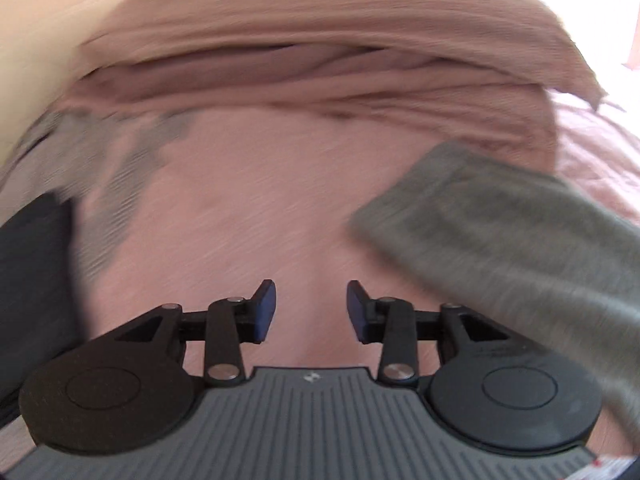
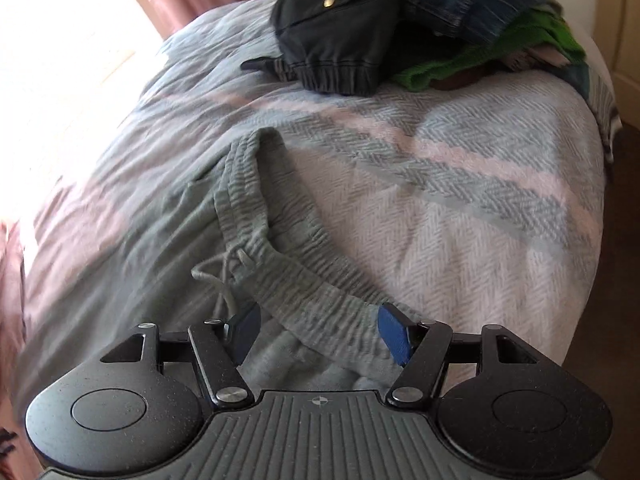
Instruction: Organize objects
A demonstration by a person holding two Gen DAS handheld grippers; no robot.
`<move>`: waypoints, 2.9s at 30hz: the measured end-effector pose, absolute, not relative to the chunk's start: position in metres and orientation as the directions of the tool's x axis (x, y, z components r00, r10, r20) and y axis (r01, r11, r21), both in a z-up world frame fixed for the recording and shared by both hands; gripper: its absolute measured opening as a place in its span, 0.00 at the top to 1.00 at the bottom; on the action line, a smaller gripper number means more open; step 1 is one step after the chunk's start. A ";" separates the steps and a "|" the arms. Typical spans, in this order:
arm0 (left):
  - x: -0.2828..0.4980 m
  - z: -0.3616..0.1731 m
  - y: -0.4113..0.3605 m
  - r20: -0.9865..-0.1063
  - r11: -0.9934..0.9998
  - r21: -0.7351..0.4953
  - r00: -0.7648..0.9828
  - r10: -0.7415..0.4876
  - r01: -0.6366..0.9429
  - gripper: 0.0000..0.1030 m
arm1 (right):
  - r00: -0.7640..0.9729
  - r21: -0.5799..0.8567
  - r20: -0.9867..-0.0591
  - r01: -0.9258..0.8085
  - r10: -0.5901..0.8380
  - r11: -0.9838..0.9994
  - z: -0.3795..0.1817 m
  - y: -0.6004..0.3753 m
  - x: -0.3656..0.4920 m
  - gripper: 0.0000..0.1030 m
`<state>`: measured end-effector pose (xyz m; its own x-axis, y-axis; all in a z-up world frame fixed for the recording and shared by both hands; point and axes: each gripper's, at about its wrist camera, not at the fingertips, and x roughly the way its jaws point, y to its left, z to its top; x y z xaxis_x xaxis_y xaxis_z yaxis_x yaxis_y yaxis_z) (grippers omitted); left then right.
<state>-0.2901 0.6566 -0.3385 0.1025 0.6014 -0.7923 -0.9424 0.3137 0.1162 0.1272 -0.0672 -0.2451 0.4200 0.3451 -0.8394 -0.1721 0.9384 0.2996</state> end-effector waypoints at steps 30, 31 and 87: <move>-0.547 -0.317 0.358 -0.870 -0.129 0.099 -0.149 0.471 -0.987 0.79 | 0.302 0.397 -0.862 -0.095 0.406 0.913 -0.296 -0.144 0.107 0.54; -0.548 -0.309 0.359 -0.846 -0.129 0.127 -0.176 0.504 -0.983 0.79 | 0.326 0.339 -0.878 -0.092 0.350 0.936 -0.287 -0.143 0.103 0.53; -0.422 -0.116 0.146 -0.864 0.498 0.084 0.186 0.468 -0.863 0.38 | 0.163 0.167 -0.874 -0.785 0.459 0.596 -0.127 -0.100 -0.087 0.40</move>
<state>-0.4217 0.1459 -0.1164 0.1855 0.4676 -0.8643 -0.8629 0.4982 0.0843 -0.0871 -0.1000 -0.1272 0.1631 0.4586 -0.8736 -0.7852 0.5964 0.1665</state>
